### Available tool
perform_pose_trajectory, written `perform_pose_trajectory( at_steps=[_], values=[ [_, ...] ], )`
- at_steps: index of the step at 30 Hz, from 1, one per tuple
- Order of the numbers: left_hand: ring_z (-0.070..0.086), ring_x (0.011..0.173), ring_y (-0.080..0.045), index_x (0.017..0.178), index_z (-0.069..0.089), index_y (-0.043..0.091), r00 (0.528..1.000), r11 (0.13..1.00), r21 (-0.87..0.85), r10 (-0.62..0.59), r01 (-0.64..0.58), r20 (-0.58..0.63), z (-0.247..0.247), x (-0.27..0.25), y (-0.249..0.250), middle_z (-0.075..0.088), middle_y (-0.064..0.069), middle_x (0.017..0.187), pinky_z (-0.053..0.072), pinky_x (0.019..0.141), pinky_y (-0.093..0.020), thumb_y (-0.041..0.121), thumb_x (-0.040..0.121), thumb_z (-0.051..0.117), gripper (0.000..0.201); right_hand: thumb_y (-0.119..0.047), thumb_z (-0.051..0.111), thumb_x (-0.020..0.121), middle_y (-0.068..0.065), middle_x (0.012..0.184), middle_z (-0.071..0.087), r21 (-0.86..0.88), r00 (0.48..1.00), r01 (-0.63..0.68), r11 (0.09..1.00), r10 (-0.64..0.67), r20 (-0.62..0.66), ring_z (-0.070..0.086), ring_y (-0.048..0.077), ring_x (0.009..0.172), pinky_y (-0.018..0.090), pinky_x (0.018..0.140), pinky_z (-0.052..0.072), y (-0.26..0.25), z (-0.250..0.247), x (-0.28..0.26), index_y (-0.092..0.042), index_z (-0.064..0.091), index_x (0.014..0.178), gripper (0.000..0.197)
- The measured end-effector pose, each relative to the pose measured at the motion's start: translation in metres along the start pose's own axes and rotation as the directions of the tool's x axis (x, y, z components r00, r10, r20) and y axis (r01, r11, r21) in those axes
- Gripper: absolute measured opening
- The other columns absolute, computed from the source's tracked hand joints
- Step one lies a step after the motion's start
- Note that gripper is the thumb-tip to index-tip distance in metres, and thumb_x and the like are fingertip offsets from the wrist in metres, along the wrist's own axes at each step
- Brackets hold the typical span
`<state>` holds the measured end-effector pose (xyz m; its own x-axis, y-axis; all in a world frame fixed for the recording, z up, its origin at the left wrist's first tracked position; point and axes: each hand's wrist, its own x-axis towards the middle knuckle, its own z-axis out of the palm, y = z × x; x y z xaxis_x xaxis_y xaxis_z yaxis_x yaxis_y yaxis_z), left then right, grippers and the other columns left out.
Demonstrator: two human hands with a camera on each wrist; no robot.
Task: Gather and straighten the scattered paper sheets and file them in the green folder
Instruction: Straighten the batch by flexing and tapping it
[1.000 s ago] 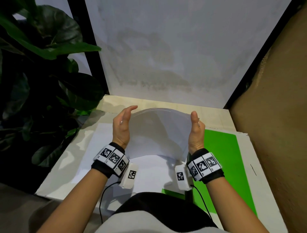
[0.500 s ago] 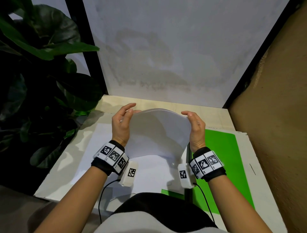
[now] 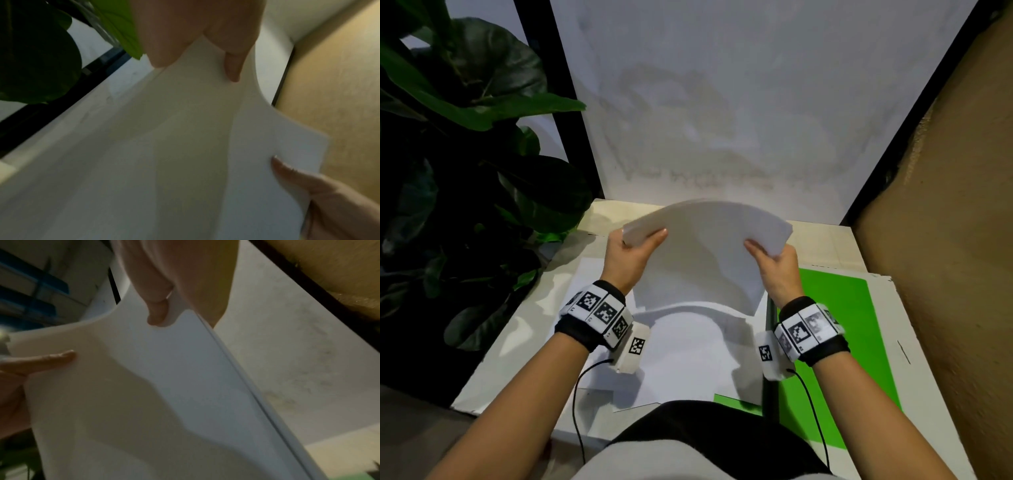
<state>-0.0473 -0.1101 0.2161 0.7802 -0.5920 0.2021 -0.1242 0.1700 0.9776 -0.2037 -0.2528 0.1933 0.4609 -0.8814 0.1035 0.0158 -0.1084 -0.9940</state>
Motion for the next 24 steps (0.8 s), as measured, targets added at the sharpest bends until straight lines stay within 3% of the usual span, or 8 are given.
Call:
perform_pose_trajectory(
  at_steps=[4,7,9,11,13,18,21,24],
  values=[
    [0.063,0.083,0.001,0.085,0.069,0.035,0.995,0.995,-0.021,0.094,-0.093,0.036,-0.01,-0.001,-0.003,0.071,0.018,0.084,0.051,0.078,-0.018,0.021,0.07,0.069,0.021,-0.009,0.066,0.079,0.0,0.089,0.067,0.064,0.998,0.024,0.998,-0.027,0.056,0.064,0.0,0.074,0.022,0.077,0.053,-0.004,0.003,-0.005,-0.021,0.063,0.086,0.014],
    [0.064,0.075,0.004,0.087,0.061,0.026,0.998,0.998,-0.007,-0.066,0.067,0.011,-0.005,-0.018,-0.023,0.065,0.009,0.086,0.052,0.082,-0.026,0.012,0.077,0.068,0.019,-0.01,0.068,0.077,-0.001,0.094,0.068,0.027,0.992,-0.077,0.997,0.074,0.107,0.065,0.005,0.083,0.041,0.095,0.049,0.017,0.006,-0.016,-0.023,0.063,0.091,0.02],
    [0.061,0.062,0.012,0.081,0.054,0.026,0.99,0.991,-0.012,-0.133,0.132,-0.042,-0.001,-0.028,-0.027,0.06,0.01,0.082,0.053,0.073,-0.015,0.009,0.081,0.063,0.019,-0.02,0.071,0.076,-0.008,0.09,0.067,0.033,0.988,-0.104,0.994,0.1,0.116,0.065,0.0,0.081,0.047,0.099,0.046,0.025,0.008,-0.021,-0.025,0.064,0.087,0.015],
    [0.061,0.061,0.011,0.079,0.056,0.026,0.994,0.995,-0.012,-0.102,0.101,-0.048,0.0,-0.03,-0.03,0.064,0.014,0.073,0.053,0.068,-0.014,0.032,0.075,0.069,0.015,-0.052,0.073,0.062,-0.015,0.083,0.069,0.088,0.99,-0.11,0.99,0.102,0.092,0.064,0.002,0.082,0.037,0.095,0.049,0.019,0.009,-0.022,-0.026,0.065,0.085,0.036],
    [0.062,0.062,0.006,0.078,0.059,0.023,0.995,0.997,-0.013,-0.071,0.07,-0.066,-0.001,-0.026,-0.031,0.067,0.014,0.065,0.051,0.062,-0.014,0.069,0.056,0.065,0.051,-0.077,0.061,0.05,-0.015,0.071,0.07,0.105,0.995,-0.061,0.993,0.052,0.089,0.062,0.003,0.076,0.025,0.08,0.05,0.012,0.01,-0.02,-0.025,0.065,0.08,0.061],
    [0.065,0.073,-0.005,0.084,0.062,0.026,0.995,0.998,-0.054,-0.024,0.019,-0.094,0.002,-0.021,-0.028,0.066,0.006,0.078,0.053,0.069,-0.025,0.092,0.047,0.041,0.079,-0.085,0.047,0.058,0.007,0.08,0.051,0.143,0.997,-0.046,0.989,0.037,0.063,0.046,0.021,0.08,0.038,0.079,0.037,0.005,0.014,-0.017,0.013,0.053,0.085,0.101],
    [0.063,0.067,0.004,0.077,0.062,0.029,0.989,0.994,-0.098,-0.071,0.058,-0.133,0.005,-0.021,-0.017,0.07,0.016,0.065,0.048,0.075,-0.031,0.066,0.076,0.04,0.044,-0.073,0.052,0.06,-0.002,0.086,0.063,0.186,0.996,-0.081,0.979,0.07,0.062,0.057,0.024,0.096,0.042,0.093,0.041,0.001,0.014,-0.021,-0.013,0.064,0.079,0.064],
    [0.062,0.078,-0.011,0.078,0.067,0.024,0.988,0.995,-0.069,-0.083,0.074,-0.129,0.005,-0.018,-0.012,0.07,0.006,0.079,0.043,0.075,-0.034,0.049,0.07,0.043,0.035,-0.054,0.055,0.066,-0.011,0.064,0.067,0.196,0.995,-0.071,0.978,0.057,0.076,0.062,0.01,0.074,0.036,0.082,0.044,0.001,0.01,-0.019,-0.022,0.064,0.065,0.033]
  ],
)
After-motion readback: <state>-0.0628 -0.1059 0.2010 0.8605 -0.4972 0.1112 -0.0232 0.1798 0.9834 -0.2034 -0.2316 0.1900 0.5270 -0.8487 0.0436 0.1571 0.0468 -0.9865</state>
